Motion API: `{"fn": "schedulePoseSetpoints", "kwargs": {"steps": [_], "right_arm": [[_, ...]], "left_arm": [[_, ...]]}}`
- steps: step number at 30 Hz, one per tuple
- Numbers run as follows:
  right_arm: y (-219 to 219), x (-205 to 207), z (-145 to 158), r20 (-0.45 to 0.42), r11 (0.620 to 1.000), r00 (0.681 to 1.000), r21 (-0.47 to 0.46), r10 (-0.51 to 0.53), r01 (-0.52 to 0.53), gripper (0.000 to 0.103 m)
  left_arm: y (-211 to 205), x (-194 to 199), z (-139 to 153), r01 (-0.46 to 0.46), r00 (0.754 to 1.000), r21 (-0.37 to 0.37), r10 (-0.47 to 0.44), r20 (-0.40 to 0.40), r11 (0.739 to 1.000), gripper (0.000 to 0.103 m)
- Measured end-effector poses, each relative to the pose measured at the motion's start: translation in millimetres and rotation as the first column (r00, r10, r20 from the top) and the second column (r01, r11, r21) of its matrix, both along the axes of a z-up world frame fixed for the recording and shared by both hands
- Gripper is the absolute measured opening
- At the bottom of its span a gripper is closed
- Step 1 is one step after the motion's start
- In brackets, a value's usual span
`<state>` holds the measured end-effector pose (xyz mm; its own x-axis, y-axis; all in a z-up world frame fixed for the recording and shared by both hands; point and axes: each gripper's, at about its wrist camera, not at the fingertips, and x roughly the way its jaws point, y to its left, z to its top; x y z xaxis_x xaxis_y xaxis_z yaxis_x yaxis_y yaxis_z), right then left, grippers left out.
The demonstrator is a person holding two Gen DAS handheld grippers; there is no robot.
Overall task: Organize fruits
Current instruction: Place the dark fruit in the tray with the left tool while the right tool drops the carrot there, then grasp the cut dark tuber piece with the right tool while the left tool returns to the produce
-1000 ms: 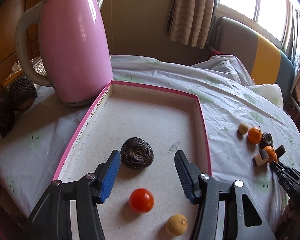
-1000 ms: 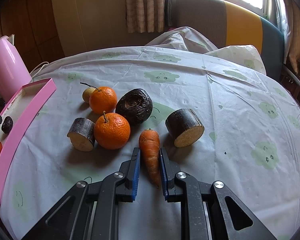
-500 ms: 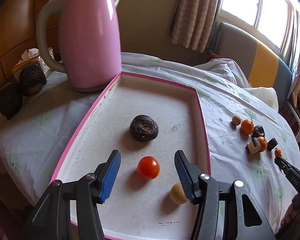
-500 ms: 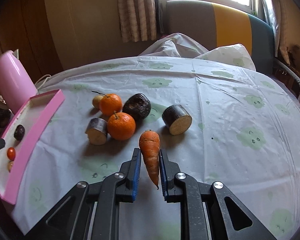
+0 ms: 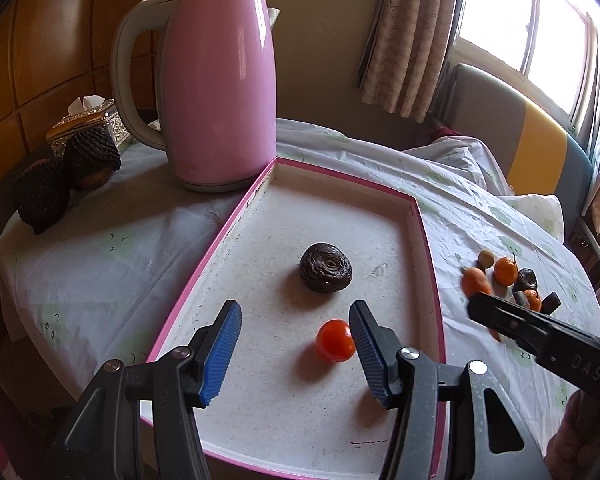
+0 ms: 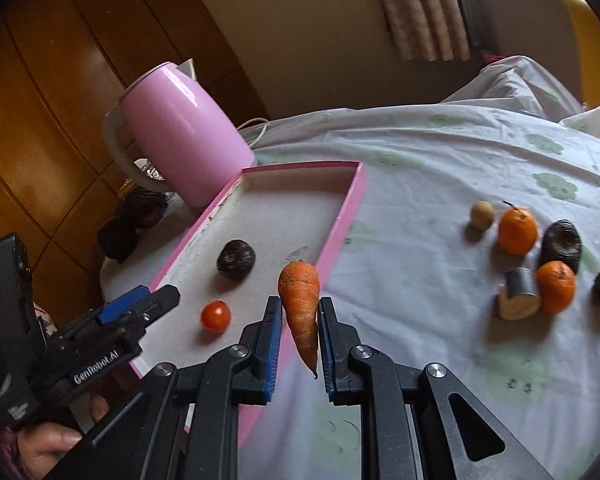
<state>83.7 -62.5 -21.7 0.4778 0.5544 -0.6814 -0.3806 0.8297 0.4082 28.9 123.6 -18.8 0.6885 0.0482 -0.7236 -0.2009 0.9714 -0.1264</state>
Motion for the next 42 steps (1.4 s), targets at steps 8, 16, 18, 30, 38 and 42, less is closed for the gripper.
{"fn": "schedulePoseSetpoints", "kwargs": {"steps": [8, 16, 18, 30, 38, 42], "right_arm": [[35, 8, -3, -0.007, 1.000, 1.000, 0.015, 0.018, -0.018, 0.028], [24, -10, -2, 0.039, 0.999, 0.999, -0.045, -0.026, 0.028, 0.035], [17, -14, 0, 0.058, 0.997, 0.997, -0.052, -0.049, 0.052, 0.040], [-9, -31, 5, 0.155, 0.977, 0.978, -0.138, -0.138, 0.160, 0.054], [-38, -38, 2, 0.192, 0.953, 0.961, -0.188, -0.200, 0.236, 0.062], [-63, -39, -3, 0.195, 0.932, 0.947, -0.210, -0.257, 0.296, 0.064]], "left_arm": [[3, -5, 0, 0.001, 1.000, -0.012, -0.001, 0.008, 1.000, 0.057], [-3, -6, 3, 0.016, 1.000, -0.017, -0.016, 0.014, 1.000, 0.057], [-7, -7, 4, 0.027, 0.999, -0.013, -0.027, 0.017, 1.000, 0.057], [-33, -12, 8, 0.095, 0.995, 0.015, -0.095, 0.019, 0.995, 0.057], [-51, -13, 10, 0.153, 0.988, 0.024, -0.154, 0.021, 0.988, 0.057], [-63, -12, 11, 0.192, 0.981, 0.026, -0.193, 0.026, 0.981, 0.057]]}}
